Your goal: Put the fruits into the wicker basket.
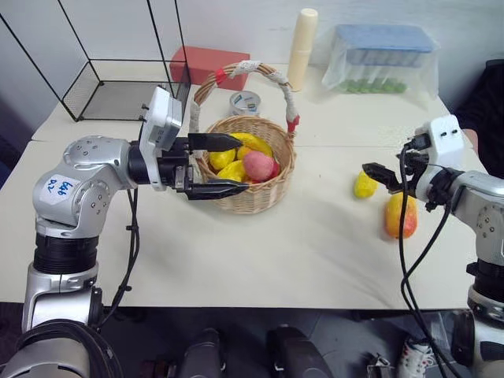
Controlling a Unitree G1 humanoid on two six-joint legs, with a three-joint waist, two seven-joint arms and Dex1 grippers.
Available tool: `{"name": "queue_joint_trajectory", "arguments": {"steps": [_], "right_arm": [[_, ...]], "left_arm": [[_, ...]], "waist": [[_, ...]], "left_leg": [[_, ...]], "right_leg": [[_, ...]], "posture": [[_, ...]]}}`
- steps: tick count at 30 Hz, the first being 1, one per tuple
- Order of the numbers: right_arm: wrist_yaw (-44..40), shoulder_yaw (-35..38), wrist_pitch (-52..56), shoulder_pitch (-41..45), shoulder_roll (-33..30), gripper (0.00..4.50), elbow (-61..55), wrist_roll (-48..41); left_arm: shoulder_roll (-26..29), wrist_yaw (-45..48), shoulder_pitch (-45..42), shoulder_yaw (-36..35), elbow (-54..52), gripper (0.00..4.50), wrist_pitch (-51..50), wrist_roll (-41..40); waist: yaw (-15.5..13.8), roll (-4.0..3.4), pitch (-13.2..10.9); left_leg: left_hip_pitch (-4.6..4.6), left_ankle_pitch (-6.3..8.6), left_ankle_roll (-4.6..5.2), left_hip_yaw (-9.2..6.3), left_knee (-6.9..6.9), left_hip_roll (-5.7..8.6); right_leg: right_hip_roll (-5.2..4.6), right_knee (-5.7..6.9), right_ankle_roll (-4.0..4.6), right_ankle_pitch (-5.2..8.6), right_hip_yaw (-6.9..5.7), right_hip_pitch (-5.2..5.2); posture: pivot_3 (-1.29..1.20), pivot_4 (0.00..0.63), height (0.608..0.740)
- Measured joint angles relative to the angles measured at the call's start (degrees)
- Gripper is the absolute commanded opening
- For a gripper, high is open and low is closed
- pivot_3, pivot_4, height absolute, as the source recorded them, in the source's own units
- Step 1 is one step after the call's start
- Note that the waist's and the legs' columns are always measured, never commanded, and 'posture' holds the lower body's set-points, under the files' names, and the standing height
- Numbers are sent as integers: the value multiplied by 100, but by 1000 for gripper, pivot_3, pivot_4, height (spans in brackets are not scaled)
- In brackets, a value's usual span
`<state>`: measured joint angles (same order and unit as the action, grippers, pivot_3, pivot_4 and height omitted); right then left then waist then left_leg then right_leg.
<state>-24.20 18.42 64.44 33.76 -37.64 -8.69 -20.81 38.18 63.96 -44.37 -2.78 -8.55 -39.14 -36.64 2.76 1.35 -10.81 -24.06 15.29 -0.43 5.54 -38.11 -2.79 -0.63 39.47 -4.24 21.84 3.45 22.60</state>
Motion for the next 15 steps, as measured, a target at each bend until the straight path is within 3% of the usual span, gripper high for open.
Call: {"name": "queue_joint_trajectory", "arguments": {"steps": [3,9,12,15], "right_arm": [[463,97,8,275,426,4473,798,65],[461,34,-286,595,768,4473,1999,19],[385,-78,-626,667,786,3921,2333,54],[322,-205,-832,665,786,2838,2488,64]], "left_arm": [[-37,1,-65,62,-9,4500,-31,-21],[-171,-12,-225,116,11,4500,-21,-23],[-192,-36,-223,144,4,4500,-22,-23],[-177,-68,-220,146,-19,4500,-22,-23]], "waist": [[51,0,0],[49,-1,0],[45,-1,0],[46,-1,0]], "left_leg": [[2,-4,-2,2,4,1],[1,-6,-2,2,5,2],[0,-6,-2,1,5,3],[0,-6,-2,1,5,3]], "right_leg": [[2,2,0,0,2,1],[2,2,0,0,3,4],[1,2,0,0,2,3],[1,2,0,0,3,4]], "posture": [[0,150,740],[0,150,740],[0,150,740],[0,150,740]]}}
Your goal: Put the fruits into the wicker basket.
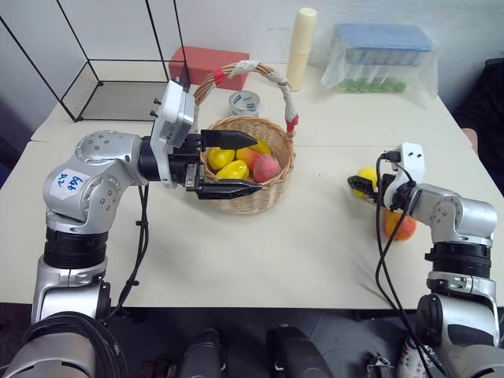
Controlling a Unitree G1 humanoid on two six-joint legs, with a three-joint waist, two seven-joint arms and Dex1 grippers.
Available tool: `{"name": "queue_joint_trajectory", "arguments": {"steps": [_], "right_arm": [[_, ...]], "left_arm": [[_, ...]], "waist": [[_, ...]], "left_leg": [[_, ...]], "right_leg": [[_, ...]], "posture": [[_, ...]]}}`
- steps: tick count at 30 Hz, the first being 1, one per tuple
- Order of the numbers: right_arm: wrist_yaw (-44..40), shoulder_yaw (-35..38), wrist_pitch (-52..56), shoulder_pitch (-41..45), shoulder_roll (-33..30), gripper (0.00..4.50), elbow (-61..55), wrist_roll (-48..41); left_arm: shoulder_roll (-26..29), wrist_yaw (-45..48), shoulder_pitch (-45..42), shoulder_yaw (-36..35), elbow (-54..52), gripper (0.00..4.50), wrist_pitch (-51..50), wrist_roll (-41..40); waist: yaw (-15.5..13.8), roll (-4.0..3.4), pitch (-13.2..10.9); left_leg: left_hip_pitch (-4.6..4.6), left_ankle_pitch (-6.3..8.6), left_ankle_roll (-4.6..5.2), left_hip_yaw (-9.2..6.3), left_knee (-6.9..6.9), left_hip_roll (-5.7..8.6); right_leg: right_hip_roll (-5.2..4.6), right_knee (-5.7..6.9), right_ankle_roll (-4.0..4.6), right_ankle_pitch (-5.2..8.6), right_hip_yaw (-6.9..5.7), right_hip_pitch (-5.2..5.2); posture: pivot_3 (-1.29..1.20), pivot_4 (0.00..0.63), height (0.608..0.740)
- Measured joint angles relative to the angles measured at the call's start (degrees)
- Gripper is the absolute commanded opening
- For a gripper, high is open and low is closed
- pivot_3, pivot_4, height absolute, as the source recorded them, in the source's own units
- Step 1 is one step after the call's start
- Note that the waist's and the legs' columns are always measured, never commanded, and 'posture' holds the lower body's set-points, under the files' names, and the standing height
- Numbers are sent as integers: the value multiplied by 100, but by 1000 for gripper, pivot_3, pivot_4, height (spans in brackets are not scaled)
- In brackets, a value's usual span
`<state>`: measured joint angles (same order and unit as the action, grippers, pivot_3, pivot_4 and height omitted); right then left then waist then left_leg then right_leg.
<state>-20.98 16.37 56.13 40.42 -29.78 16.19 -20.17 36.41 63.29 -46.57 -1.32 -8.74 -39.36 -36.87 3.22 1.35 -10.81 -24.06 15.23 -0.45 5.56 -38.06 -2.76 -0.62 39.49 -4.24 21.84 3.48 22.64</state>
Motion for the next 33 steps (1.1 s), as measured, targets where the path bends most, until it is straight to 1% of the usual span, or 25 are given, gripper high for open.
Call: {"name": "queue_joint_trajectory", "arguments": {"steps": [3,4,7,8,10,12,14,18,22,23,25,26,27,28,30,33], "right_arm": [[-166,-34,-31,-75,-55,2018,-93,-29],[-254,-39,-26,-150,-112,1930,-199,-65],[-657,-37,-84,-330,-235,1915,-684,-262],[-896,-32,-19,-416,-282,1914,-1000,-481],[-1555,-41,406,-510,-314,1914,-2133,-1379],[-1780,-95,669,-376,-311,1914,-2807,-1884],[-1770,-291,820,-161,-233,1914,-3190,-2146],[-1277,-843,933,570,475,1914,-3034,-2153],[-962,-1442,749,1218,874,1914,-2563,-1786],[-925,-1542,688,1270,927,1914,-2467,-1698],[-755,-1827,509,1345,1131,2627,-2163,-1388],[-690,-1928,482,1344,1221,2850,-2051,-1294],[-623,-2041,469,1335,1276,3199,-1998,-1191],[-589,-2086,468,1332,1301,3565,-1994,-1150],[-555,-2084,462,1332,1308,4146,-2028,-1120],[-518,-1876,627,1184,1218,4146,-2461,-1268]], "left_arm": [[39,-37,25,-5,-34,4500,-1,0],[67,-61,51,-23,-47,4500,-2,0],[131,-123,123,-85,-63,4500,-5,0],[157,-137,134,-94,-76,4500,-9,0],[284,-171,218,-179,-70,4500,-22,0],[328,-189,234,-219,-64,4500,-21,1],[434,-188,257,-238,-40,4500,-14,4],[481,-190,267,-287,-2,4500,1,3],[476,-221,264,-291,-11,4500,3,2],[469,-232,263,-291,-14,4500,4,2],[384,-302,257,-316,-49,4500,3,-10],[342,-332,258,-315,-88,4500,3,-21],[294,-361,257,-314,-166,4500,3,-27],[273,-371,257,-313,-209,4500,3,-46],[263,-391,258,-313,-217,4500,3,-56],[217,-398,262,-311,-217,4500,8,-78]], "waist": [[-1,0,0],[-2,0,0],[-1,0,0],[0,-3,-2],[31,-7,-4],[28,-7,-4],[16,-6,-3],[15,-5,-2],[3,-5,-2],[-2,-5,-2],[-2,-4,-2],[-1,-4,-2],[-2,-4,-2],[-1,-4,-2],[5,-4,-2],[0,-4,-2]], "left_leg": [[0,0,0,-1,1,-1],[0,0,0,-1,1,-2],[0,0,0,-1,1,-2],[-1,0,0,-1,2,-2],[2,0,-4,-2,8,-11],[3,-4,-11,-13,8,-15],[5,-4,-11,-15,6,-12],[3,-7,-6,-13,2,-5],[-2,-6,-5,-15,4,-3],[-4,-6,-4,-15,4,-3],[-7,-5,-1,-15,3,1],[-9,-4,-1,-15,3,1],[-12,-4,-1,-15,3,1],[-12,-4,-1,-15,3,0],[-12,-4,-1,-15,4,-1],[-12,-4,-1,-17,5,-2]], "right_leg": [[1,1,0,0,-1,0],[1,0,0,0,-1,0],[2,0,0,0,-1,0],[3,0,0,0,-1,1],[14,0,0,0,1,1],[16,1,0,0,-6,0],[10,1,0,0,-6,-3],[2,4,1,0,-5,0],[-2,5,1,0,-7,8],[-4,3,1,0,-8,8],[-8,4,1,0,-8,8],[-8,7,1,0,-8,8],[-8,12,1,0,-8,10],[-8,19,1,0,-8,11],[-7,19,1,0,-9,11],[-7,19,1,0,-11,11]], "posture": [[0,150,740],[0,150,740],[0,150,740],[0,150,740],[0,150,740],[0,150,740],[0,150,740],[0,150,740],[0,150,740],[0,150,740],[0,150,740],[0,150,740],[0,150,740],[0,150,740],[0,150,740],[0,150,740]]}}
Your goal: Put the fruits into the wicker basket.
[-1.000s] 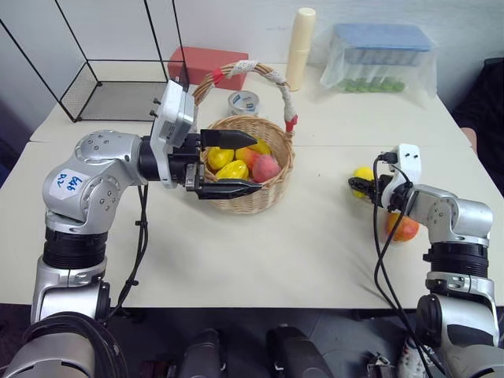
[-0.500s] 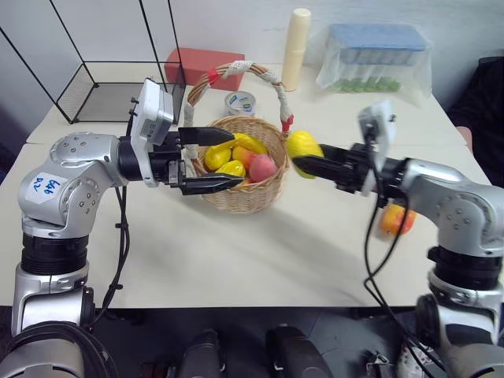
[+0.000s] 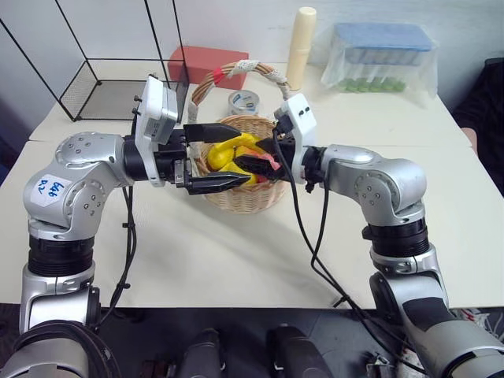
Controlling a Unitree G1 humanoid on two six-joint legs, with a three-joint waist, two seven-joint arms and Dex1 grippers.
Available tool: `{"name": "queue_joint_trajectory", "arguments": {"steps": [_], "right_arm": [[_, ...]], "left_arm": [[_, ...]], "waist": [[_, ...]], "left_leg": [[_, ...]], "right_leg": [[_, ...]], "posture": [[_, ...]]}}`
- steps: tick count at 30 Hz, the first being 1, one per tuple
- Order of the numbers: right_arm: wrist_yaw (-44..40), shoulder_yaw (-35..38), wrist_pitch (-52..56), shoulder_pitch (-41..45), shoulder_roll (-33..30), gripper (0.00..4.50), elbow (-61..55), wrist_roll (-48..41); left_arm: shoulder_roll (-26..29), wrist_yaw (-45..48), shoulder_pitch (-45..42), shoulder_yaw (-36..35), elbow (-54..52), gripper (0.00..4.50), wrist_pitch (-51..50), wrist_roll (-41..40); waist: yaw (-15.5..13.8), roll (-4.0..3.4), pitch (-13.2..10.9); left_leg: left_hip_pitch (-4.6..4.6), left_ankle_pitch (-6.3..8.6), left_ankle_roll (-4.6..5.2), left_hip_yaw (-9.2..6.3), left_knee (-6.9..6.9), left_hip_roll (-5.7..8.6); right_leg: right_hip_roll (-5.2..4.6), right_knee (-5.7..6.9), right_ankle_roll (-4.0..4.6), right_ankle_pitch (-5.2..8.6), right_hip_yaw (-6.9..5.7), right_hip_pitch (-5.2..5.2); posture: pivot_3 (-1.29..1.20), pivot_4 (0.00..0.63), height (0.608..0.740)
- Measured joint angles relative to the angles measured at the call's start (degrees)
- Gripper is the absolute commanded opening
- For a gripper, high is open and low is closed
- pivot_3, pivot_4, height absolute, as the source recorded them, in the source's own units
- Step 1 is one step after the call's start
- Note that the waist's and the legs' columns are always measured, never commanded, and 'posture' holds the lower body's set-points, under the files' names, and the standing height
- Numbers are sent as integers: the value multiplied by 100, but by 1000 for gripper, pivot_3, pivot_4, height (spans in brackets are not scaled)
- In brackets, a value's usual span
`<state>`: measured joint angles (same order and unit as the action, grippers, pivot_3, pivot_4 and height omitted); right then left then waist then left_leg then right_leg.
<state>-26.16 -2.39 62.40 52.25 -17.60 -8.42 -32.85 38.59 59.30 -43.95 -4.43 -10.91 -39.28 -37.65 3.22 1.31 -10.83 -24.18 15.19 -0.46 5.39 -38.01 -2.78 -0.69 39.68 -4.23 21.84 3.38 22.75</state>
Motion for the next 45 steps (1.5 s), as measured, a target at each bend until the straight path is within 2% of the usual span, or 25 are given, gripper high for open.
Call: {"name": "queue_joint_trajectory", "arguments": {"steps": [2,4,9,11,15,17,19,22,27,35,40,41,45], "right_arm": [[-9,367,246,-139,-240,4146,-461,-268],[4,1045,636,-372,-641,4146,-981,-640],[389,3135,1867,-1395,-1663,4146,-1818,-1112],[573,3664,2170,-1827,-1867,4496,-2015,-1080],[1042,4555,2402,-2725,-1943,4496,-2212,-631],[1399,4925,2584,-2925,-1714,4496,-2315,-281],[1685,5330,2799,-2931,-1170,4496,-2343,-12],[1813,5466,2875,-2964,-649,4496,-2220,134],[1938,5575,2783,-2458,-42,4496,-1783,265],[2062,5326,2688,-2466,314,4496,-1206,530],[1929,5009,2364,-2532,242,2831,-1020,565],[1851,4967,2341,-2525,187,2636,-1015,527],[1382,4824,2466,-2324,61,2575,-1190,36]], "left_arm": [[-25,4,8,1,4,4500,9,-4],[-44,14,28,4,8,4500,24,-20],[-176,56,60,125,32,4500,129,-11],[-227,56,33,209,47,4500,176,10],[-305,66,14,336,54,4500,192,10],[-340,73,12,368,50,4500,196,11],[-422,92,13,477,22,4500,214,11],[-481,110,8,562,15,4500,224,10],[-491,139,-108,583,34,4500,310,57],[-475,67,-144,585,-90,4500,317,98],[-370,29,-144,538,-218,4500,317,97],[-348,22,-144,523,-218,4500,316,97],[-253,-43,-143,481,-213,4500,314,101]], "waist": [[-18,0,0],[-50,0,0],[-126,0,0],[-125,0,0],[-99,-1,0],[-65,-1,1],[-48,0,2],[-10,-2,3],[2,-2,2],[-9,-2,2],[15,-3,2],[17,-2,2],[21,-2,2]], "left_leg": [[-1,1,1,-1,1,2],[0,4,7,-5,1,3],[4,7,11,-2,4,4],[7,4,7,2,8,2],[11,-4,-5,9,14,0],[15,-7,-10,11,14,-1],[19,-16,-19,9,19,-1],[23,-23,-21,15,28,3],[44,-32,-27,21,52,6],[53,-39,-32,26,79,9],[67,-41,-34,44,90,8],[73,-42,-34,49,93,7],[80,-42,-34,58,96,4]], "right_leg": [[-3,-3,0,0,-2,-1],[-7,-11,0,0,-7,-10],[-5,-37,0,0,-3,-18],[1,-42,0,0,3,-18],[11,-41,0,0,13,-15],[14,-37,0,0,16,-16],[15,-35,0,0,15,-18],[16,-30,0,0,20,-14],[16,-29,0,0,25,-18],[15,-36,2,1,33,-17],[20,-35,2,1,49,-18],[22,-34,2,1,55,-19],[25,-32,1,1,68,-19]], "posture": [[0,150,740],[0,150,740],[0,150,740],[0,150,740],[0,150,740],[0,150,740],[0,150,740],[0,150,740],[0,150,740],[0,150,740],[0,150,740],[0,150,740],[0,150,740]]}}
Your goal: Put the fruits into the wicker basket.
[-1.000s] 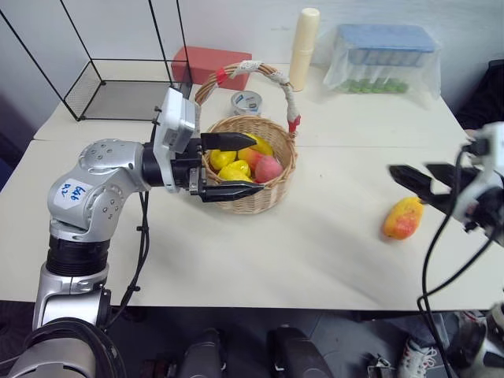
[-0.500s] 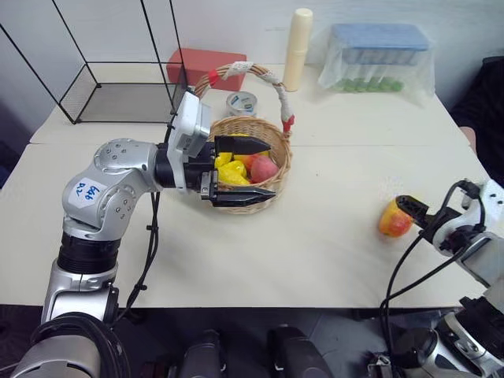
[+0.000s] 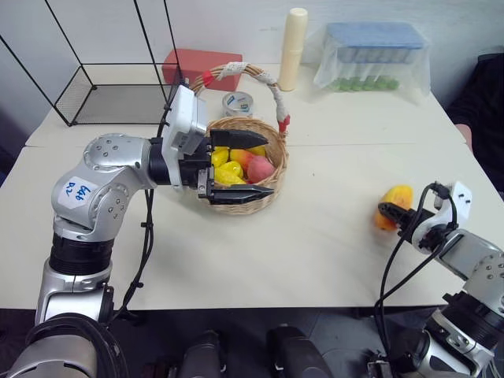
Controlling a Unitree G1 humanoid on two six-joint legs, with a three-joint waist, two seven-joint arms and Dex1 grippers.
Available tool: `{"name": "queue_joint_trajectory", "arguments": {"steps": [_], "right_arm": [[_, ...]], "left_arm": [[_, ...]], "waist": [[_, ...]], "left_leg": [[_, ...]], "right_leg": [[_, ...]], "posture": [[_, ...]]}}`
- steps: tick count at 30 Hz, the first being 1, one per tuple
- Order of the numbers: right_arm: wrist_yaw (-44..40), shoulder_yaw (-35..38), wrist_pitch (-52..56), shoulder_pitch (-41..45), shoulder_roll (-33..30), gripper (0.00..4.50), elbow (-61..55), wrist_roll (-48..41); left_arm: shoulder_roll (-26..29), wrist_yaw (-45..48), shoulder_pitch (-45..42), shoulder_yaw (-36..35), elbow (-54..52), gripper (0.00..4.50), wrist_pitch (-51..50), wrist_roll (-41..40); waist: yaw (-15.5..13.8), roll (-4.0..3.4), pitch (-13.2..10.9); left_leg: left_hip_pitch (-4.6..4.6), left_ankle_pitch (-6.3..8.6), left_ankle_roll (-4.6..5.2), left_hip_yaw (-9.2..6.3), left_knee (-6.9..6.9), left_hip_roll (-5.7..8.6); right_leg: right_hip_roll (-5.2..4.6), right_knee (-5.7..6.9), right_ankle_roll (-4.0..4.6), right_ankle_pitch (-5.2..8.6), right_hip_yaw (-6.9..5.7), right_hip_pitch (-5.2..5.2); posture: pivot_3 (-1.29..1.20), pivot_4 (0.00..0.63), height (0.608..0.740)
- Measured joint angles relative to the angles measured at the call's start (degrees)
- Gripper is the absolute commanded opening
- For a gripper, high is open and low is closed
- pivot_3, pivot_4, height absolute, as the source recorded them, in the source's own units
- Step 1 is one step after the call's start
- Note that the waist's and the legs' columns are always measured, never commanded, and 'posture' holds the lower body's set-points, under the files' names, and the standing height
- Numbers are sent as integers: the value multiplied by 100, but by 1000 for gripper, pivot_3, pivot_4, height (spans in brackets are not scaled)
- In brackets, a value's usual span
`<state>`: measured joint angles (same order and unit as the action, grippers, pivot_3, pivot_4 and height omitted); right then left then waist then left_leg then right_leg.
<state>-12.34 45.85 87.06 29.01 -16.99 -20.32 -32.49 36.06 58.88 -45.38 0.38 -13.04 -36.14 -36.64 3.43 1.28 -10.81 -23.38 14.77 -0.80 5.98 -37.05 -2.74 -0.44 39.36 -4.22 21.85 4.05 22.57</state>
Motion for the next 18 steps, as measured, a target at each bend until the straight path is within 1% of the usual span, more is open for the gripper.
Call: {"name": "queue_joint_trajectory", "arguments": {"steps": [4,6,8,10,12,14,15,18], "right_arm": [[-614,-363,388,311,101,2575,-422,-845],[-826,-865,491,614,210,2575,-615,-1247],[-921,-1445,464,852,209,2575,-696,-1402],[-930,-1988,270,1010,223,2575,-650,-1385],[-811,-2497,-152,1520,545,2575,-136,-1152],[-823,-2990,-544,1886,634,2575,182,-999],[-862,-3340,-825,2121,710,2575,475,-852],[-869,-4060,-1569,2582,992,2575,1394,-371]], "left_arm": [[16,-130,0,-64,-3,4500,-63,-18],[133,-177,5,-212,12,4500,-157,-53],[278,-176,38,-360,22,4500,-222,-108],[452,-166,123,-522,56,4500,-288,-145],[726,-115,339,-860,166,4500,-383,-250],[866,-109,428,-1063,275,4500,-458,-280],[1031,-72,546,-1191,289,4500,-476,-314],[1321,55,751,-1358,300,4500,-500,-326]], "waist": [[6,0,0],[44,0,0],[58,1,0],[90,1,-1],[167,3,-1],[169,4,-2],[186,5,-2],[216,6,-1]], "left_leg": [[3,0,0,5,0,-3],[4,0,0,7,1,-5],[5,1,0,4,2,-5],[4,1,1,5,3,-3],[4,1,2,16,1,-4],[4,1,1,13,0,-8],[4,2,1,13,2,-7],[2,4,1,12,6,-5]], "right_leg": [[2,1,0,0,5,0],[3,3,0,0,7,2],[1,2,0,0,5,1],[-2,-1,0,0,5,1],[-5,3,0,0,11,8],[-3,6,1,1,7,11],[-3,6,2,1,8,14],[-9,6,5,3,6,15]], "posture": [[0,150,740],[0,150,740],[0,150,740],[0,150,740],[0,150,740],[0,150,740],[0,150,740],[0,150,740]]}}
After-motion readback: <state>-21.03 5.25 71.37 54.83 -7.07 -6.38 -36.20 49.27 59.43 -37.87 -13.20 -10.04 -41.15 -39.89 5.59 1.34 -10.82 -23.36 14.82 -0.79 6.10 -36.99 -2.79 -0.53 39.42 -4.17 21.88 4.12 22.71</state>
